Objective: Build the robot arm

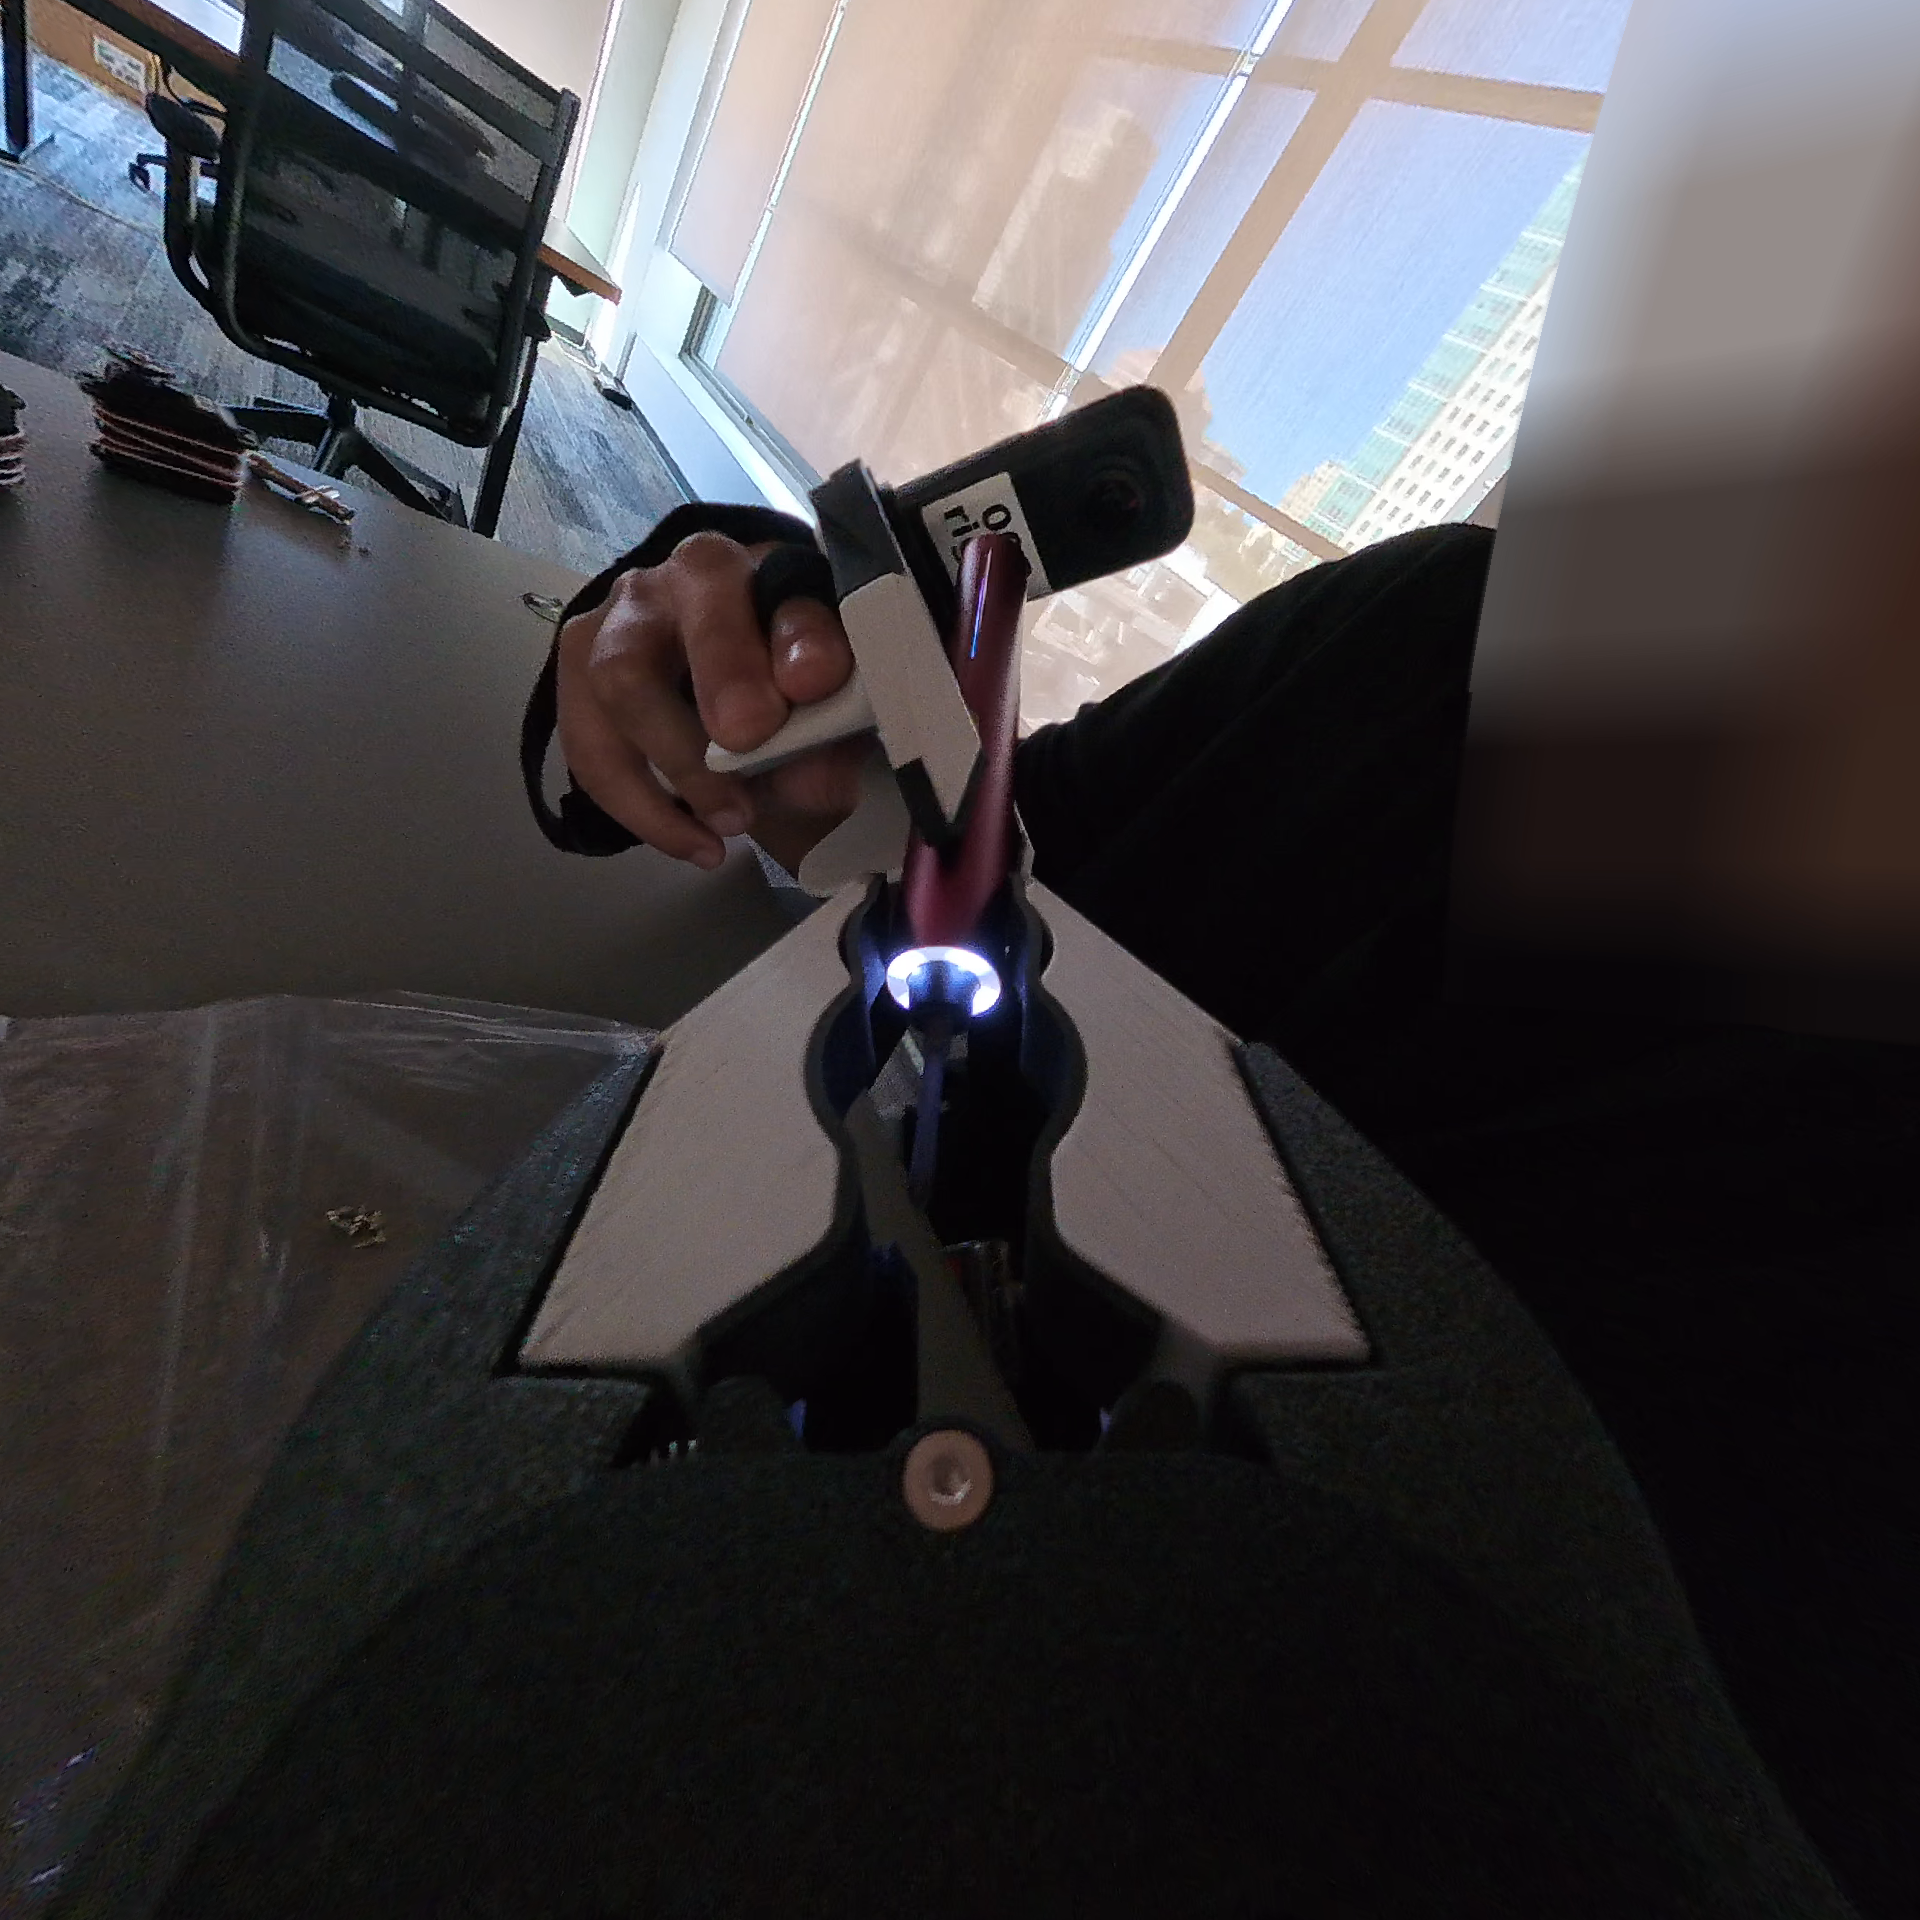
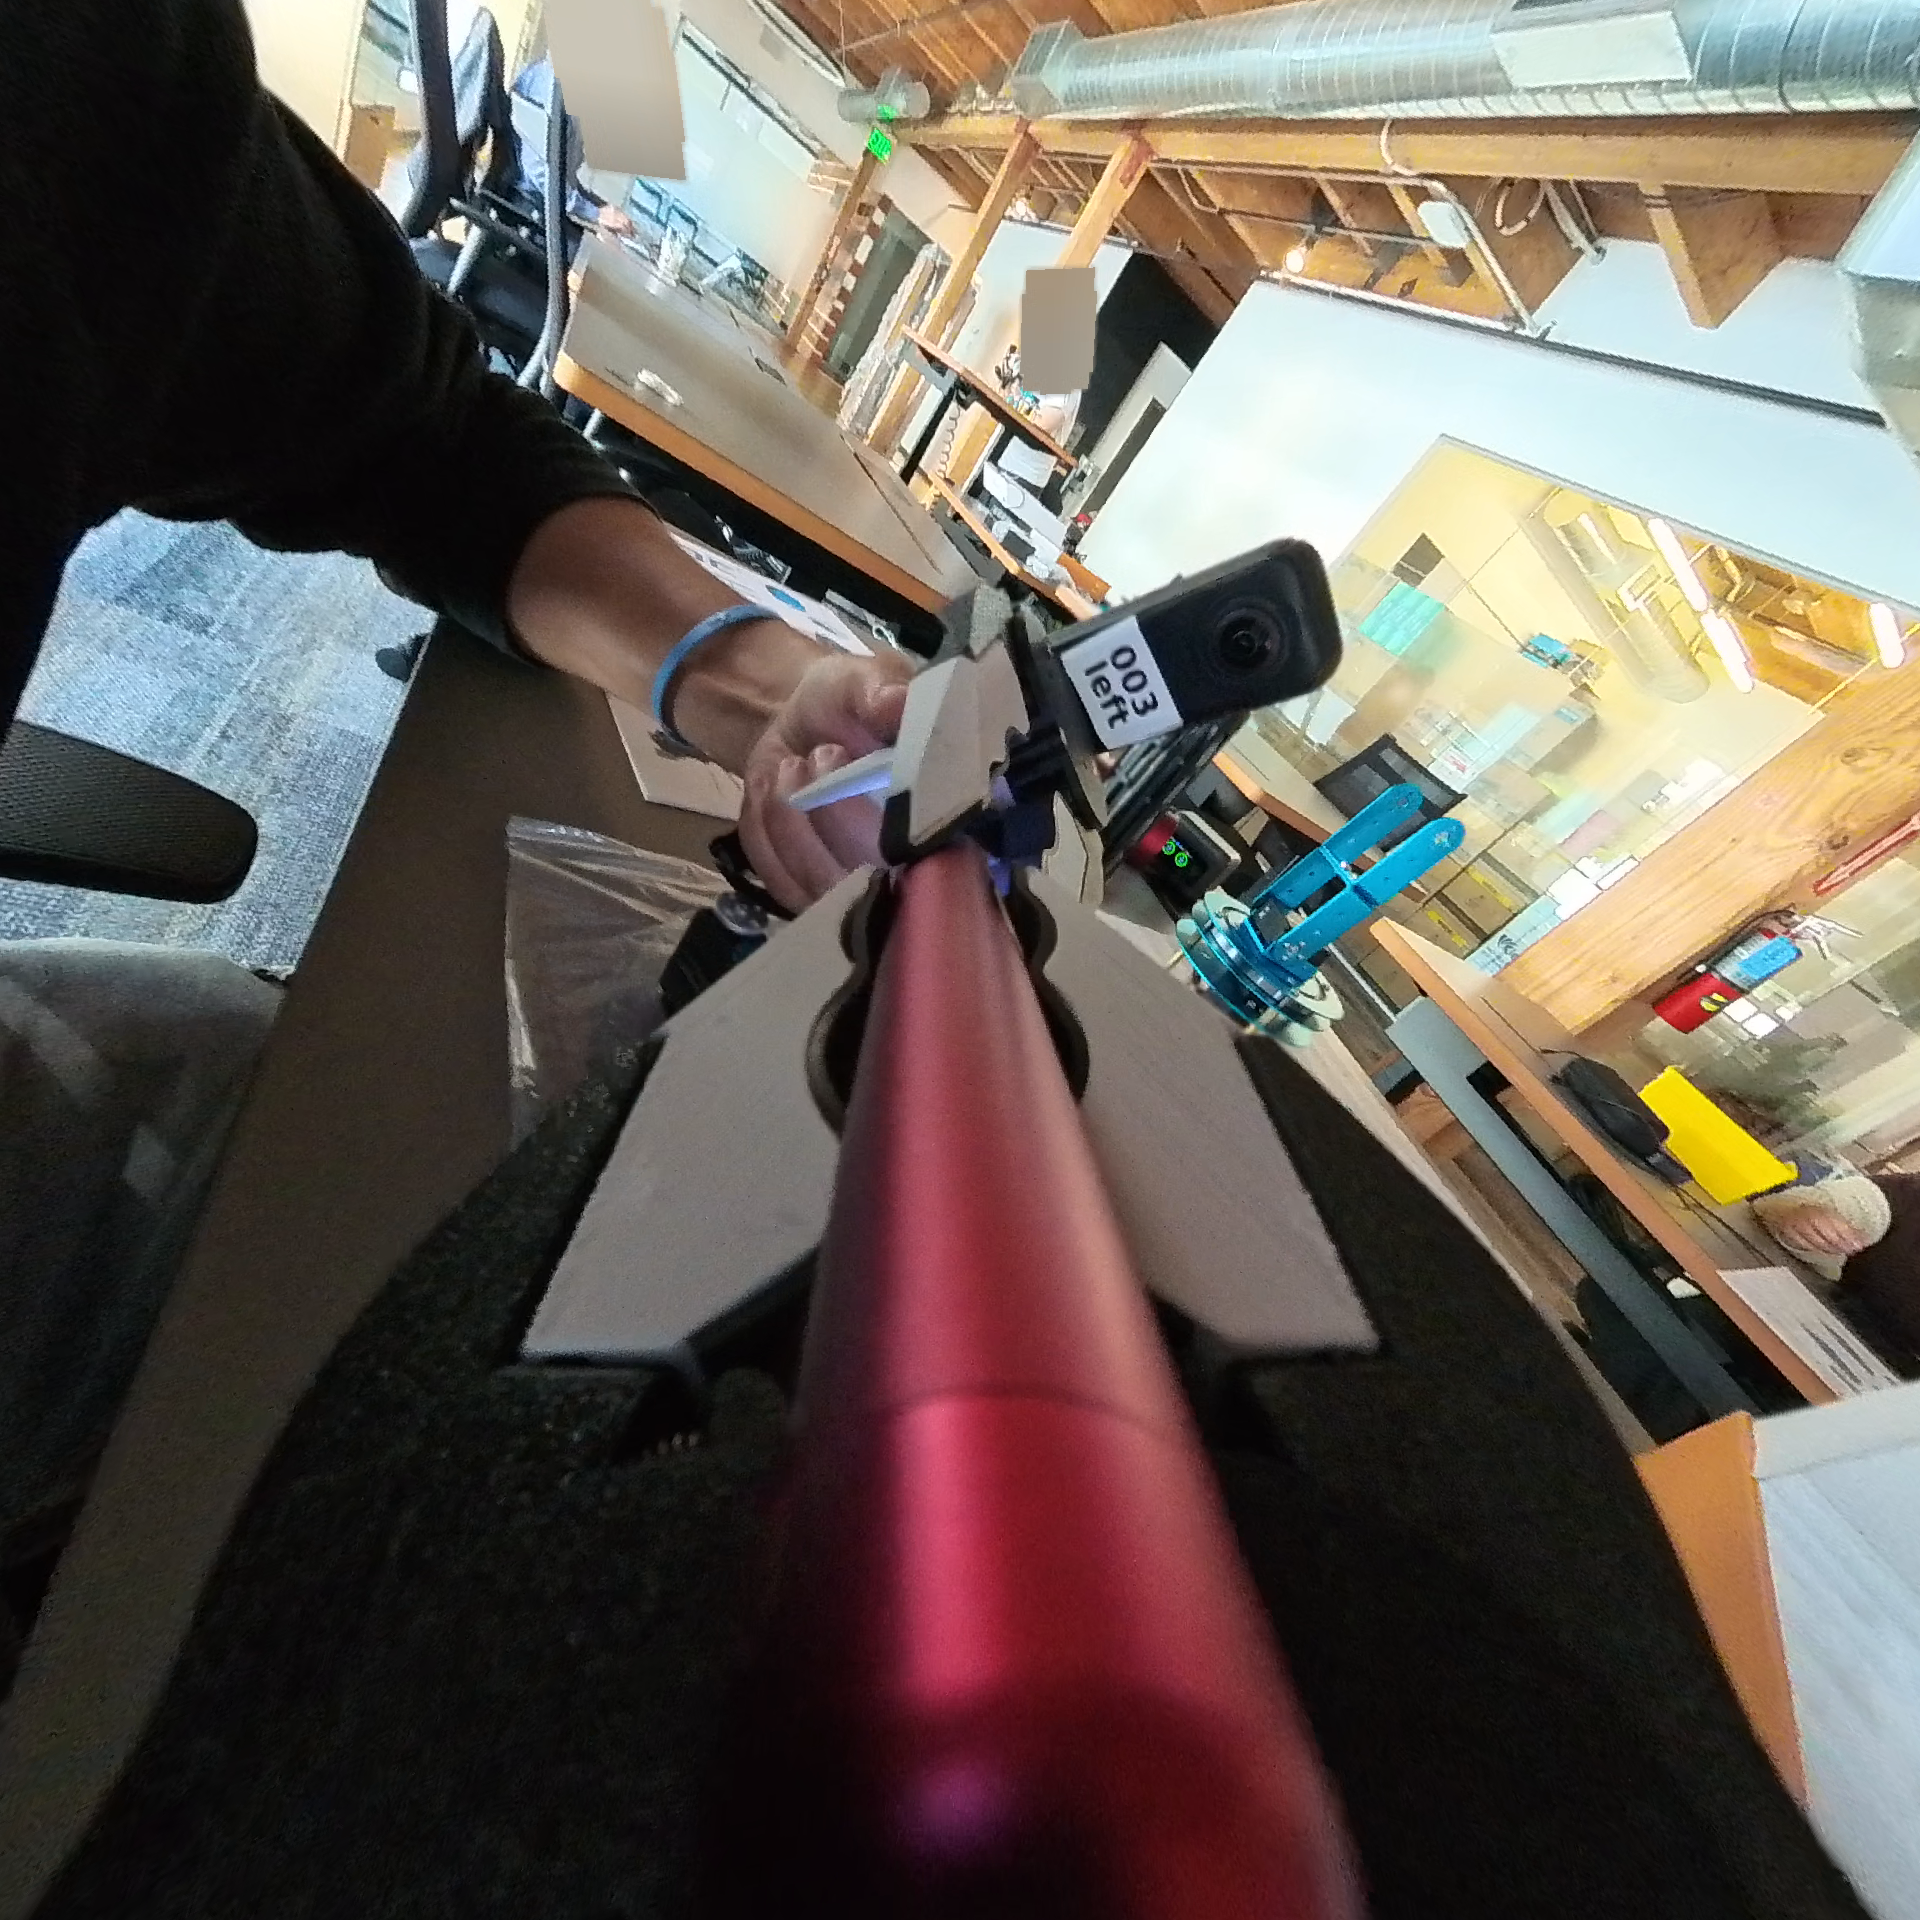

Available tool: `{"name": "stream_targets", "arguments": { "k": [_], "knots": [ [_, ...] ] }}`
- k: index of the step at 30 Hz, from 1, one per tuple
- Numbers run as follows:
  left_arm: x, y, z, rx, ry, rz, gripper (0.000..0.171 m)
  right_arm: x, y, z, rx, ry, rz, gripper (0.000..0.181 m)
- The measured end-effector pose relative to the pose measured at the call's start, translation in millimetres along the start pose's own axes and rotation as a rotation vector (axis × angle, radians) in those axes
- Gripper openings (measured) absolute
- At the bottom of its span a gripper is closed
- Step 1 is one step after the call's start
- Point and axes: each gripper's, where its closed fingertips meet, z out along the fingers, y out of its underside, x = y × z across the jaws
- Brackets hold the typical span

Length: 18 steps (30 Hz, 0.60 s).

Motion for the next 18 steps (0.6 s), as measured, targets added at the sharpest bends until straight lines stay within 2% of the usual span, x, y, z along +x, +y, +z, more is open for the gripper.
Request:
{"name": "stream_targets", "arguments": {
  "k": [11,18],
  "knots": [
    [-2.0,-0.2,3.8,-0.011,-0.013,0.000,0.021,-0.5,2.9,-5.4,-0.027,-0.009,0.002,0.023],
    [5.9,-2.1,7.1,-0.013,0.042,-0.096,0.020,-2.6,-6.3,-7.0,-0.018,-0.015,0.011,0.020]
  ]
}}
